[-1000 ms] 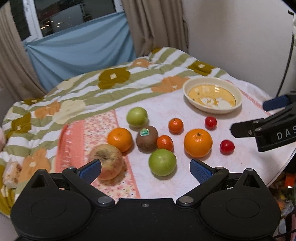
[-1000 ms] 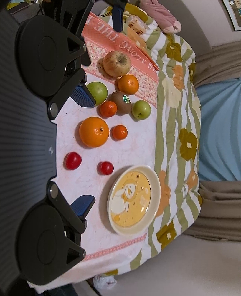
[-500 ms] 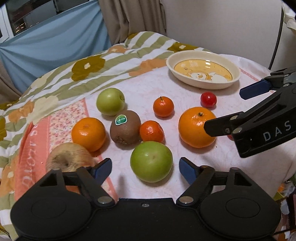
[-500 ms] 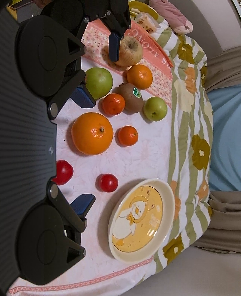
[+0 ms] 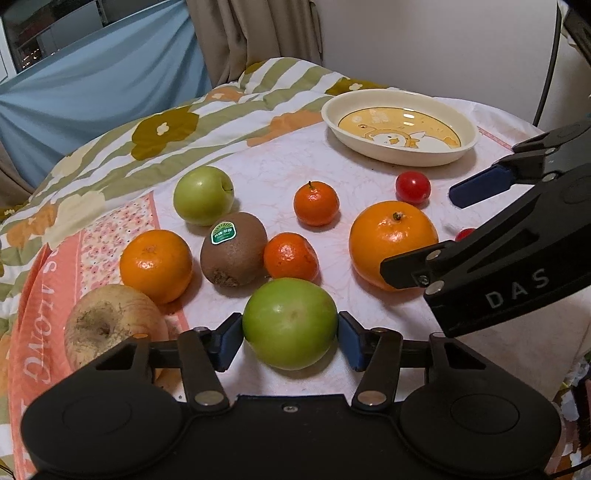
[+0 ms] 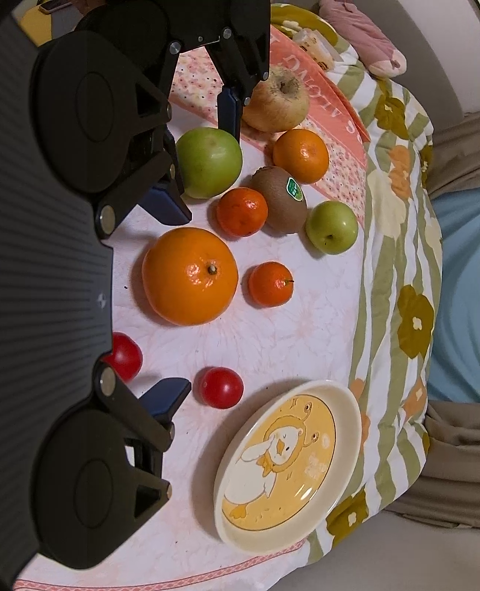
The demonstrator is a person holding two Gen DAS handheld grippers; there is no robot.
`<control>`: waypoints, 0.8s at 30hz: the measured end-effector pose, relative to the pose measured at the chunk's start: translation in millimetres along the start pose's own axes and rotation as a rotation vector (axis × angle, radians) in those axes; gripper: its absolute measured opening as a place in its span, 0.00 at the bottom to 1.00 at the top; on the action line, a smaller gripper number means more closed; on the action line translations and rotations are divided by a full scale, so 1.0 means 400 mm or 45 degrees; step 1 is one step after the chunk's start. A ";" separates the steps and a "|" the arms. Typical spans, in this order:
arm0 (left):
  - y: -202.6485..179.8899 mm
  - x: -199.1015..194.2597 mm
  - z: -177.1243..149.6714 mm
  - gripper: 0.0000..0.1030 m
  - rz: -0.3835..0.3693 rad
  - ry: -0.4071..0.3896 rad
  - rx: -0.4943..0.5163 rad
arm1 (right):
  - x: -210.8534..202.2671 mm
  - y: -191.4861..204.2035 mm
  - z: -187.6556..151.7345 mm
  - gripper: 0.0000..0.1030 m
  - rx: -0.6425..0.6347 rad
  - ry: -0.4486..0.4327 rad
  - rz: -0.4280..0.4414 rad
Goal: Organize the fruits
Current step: 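Grasp the green apple with the left tool while the right tool grasps the large orange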
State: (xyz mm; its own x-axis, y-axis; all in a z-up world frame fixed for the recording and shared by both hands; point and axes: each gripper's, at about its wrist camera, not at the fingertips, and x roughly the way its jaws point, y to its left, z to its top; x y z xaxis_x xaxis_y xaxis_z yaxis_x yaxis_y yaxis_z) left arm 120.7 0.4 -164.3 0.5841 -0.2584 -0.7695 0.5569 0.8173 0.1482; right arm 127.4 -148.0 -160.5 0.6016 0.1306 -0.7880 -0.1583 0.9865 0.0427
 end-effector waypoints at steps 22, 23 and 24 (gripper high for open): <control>0.008 -0.025 -0.021 0.57 0.012 0.014 -0.008 | 0.065 0.044 0.016 0.76 -0.071 0.016 0.017; 0.009 -0.026 -0.022 0.57 0.012 0.014 -0.014 | 0.064 0.043 0.014 0.76 -0.070 0.011 0.018; 0.010 -0.027 -0.023 0.57 0.013 0.014 -0.018 | 0.063 0.043 0.013 0.76 -0.074 0.007 0.016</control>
State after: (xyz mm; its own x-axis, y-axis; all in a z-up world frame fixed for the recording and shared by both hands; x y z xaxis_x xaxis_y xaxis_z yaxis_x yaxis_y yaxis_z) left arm 111.0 11.2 -161.0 0.5832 -0.2446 -0.7746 0.5424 0.8271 0.1472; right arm 143.9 -127.0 -176.5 0.5951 0.1421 -0.7910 -0.2110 0.9774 0.0168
